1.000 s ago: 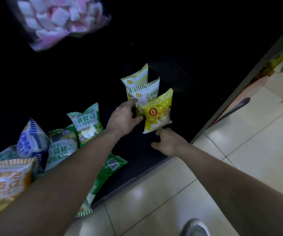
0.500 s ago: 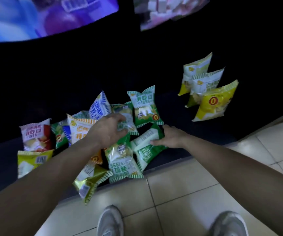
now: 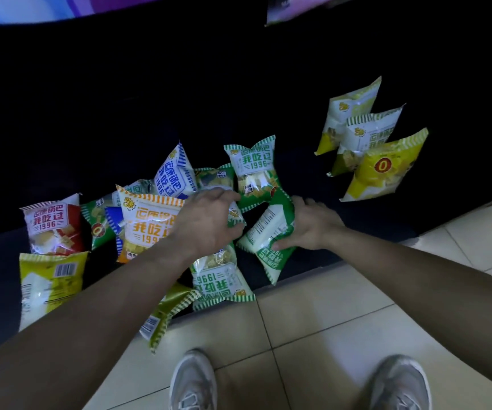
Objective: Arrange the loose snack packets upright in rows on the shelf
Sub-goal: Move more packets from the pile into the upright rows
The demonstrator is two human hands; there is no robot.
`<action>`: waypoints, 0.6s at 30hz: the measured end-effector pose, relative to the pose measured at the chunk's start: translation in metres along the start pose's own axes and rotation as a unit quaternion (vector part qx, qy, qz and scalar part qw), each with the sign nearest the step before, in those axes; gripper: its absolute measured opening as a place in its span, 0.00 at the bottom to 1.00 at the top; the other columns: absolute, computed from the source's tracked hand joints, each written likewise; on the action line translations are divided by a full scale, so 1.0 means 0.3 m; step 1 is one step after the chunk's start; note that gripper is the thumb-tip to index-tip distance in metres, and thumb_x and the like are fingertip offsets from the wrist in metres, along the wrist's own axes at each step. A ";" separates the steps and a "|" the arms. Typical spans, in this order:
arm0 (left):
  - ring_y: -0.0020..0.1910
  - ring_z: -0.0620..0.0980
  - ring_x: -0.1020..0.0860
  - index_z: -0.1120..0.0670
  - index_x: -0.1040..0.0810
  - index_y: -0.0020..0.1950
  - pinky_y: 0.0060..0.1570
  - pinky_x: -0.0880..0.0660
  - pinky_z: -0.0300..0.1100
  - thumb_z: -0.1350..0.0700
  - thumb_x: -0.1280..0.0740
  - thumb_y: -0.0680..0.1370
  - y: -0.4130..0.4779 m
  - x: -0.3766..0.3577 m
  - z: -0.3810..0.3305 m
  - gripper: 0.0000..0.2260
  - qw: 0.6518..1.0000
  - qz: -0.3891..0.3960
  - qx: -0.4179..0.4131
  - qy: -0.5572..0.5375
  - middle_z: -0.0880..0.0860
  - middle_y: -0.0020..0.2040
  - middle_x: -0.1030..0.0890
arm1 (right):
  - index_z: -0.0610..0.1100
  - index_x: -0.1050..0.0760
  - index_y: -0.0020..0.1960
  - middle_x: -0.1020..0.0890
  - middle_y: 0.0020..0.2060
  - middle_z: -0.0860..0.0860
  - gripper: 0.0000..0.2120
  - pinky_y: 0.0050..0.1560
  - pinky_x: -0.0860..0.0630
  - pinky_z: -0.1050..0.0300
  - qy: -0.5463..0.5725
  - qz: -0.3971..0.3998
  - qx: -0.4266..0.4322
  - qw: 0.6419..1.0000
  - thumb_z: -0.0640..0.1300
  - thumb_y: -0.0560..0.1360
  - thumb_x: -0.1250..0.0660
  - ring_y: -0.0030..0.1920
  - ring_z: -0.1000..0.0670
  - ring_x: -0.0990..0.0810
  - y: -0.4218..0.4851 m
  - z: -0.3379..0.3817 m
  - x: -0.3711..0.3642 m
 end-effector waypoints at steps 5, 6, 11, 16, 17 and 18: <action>0.70 0.54 0.30 0.45 0.39 0.77 0.65 0.29 0.48 0.40 0.33 0.76 0.041 -0.071 -0.121 0.32 0.995 0.061 0.003 -0.077 0.52 0.73 0.30 | 0.49 0.48 0.76 0.31 0.62 0.44 0.53 0.47 0.26 0.48 -0.031 -0.117 0.002 0.993 0.67 0.62 0.23 0.59 0.40 0.25 -0.070 -0.082 0.088; 0.69 0.53 0.29 0.44 0.40 0.77 0.64 0.28 0.48 0.40 0.32 0.76 0.049 -0.091 -0.143 0.33 0.991 0.079 0.004 -0.105 0.52 0.73 0.29 | 0.49 0.49 0.76 0.31 0.62 0.44 0.53 0.46 0.26 0.49 -0.034 -0.130 0.002 0.991 0.66 0.63 0.24 0.58 0.40 0.24 -0.080 -0.099 0.100; 0.65 0.50 0.27 0.41 0.44 0.79 0.64 0.28 0.46 0.43 0.29 0.76 0.071 -0.172 -0.252 0.36 0.969 0.140 0.002 -0.205 0.51 0.71 0.28 | 0.50 0.58 0.80 0.35 0.68 0.42 0.53 0.49 0.22 0.47 -0.021 -0.142 0.023 0.989 0.63 0.70 0.27 0.59 0.39 0.24 -0.132 -0.147 0.099; 0.63 0.49 0.26 0.43 0.45 0.79 0.62 0.28 0.44 0.46 0.26 0.73 0.076 -0.214 -0.265 0.40 0.959 0.127 0.018 -0.253 0.50 0.71 0.28 | 0.48 0.43 0.79 0.41 0.76 0.44 0.43 0.63 0.26 0.48 0.076 -0.127 0.121 0.982 0.50 0.70 0.24 0.69 0.42 0.29 -0.172 -0.171 0.093; 0.62 0.48 0.26 0.42 0.45 0.79 0.61 0.28 0.42 0.47 0.25 0.73 0.074 -0.214 -0.252 0.41 0.955 0.125 0.021 -0.270 0.48 0.71 0.29 | 0.47 0.41 0.78 0.41 0.76 0.45 0.42 0.66 0.28 0.49 0.089 -0.120 0.144 0.978 0.45 0.70 0.24 0.69 0.43 0.29 -0.175 -0.181 0.093; 0.62 0.47 0.26 0.42 0.44 0.79 0.59 0.28 0.41 0.48 0.24 0.72 0.070 -0.208 -0.241 0.41 0.949 0.125 0.024 -0.287 0.47 0.70 0.29 | 0.46 0.39 0.77 0.38 0.74 0.46 0.40 0.66 0.28 0.51 0.094 -0.115 0.166 0.975 0.40 0.70 0.24 0.67 0.45 0.28 -0.177 -0.189 0.093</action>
Point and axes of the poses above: each hand's wrist, its own y-axis towards the middle knuckle, its own x-axis out of the back of the hand, z = x × y, the point moved 3 cm from there along y, towards the middle knuckle
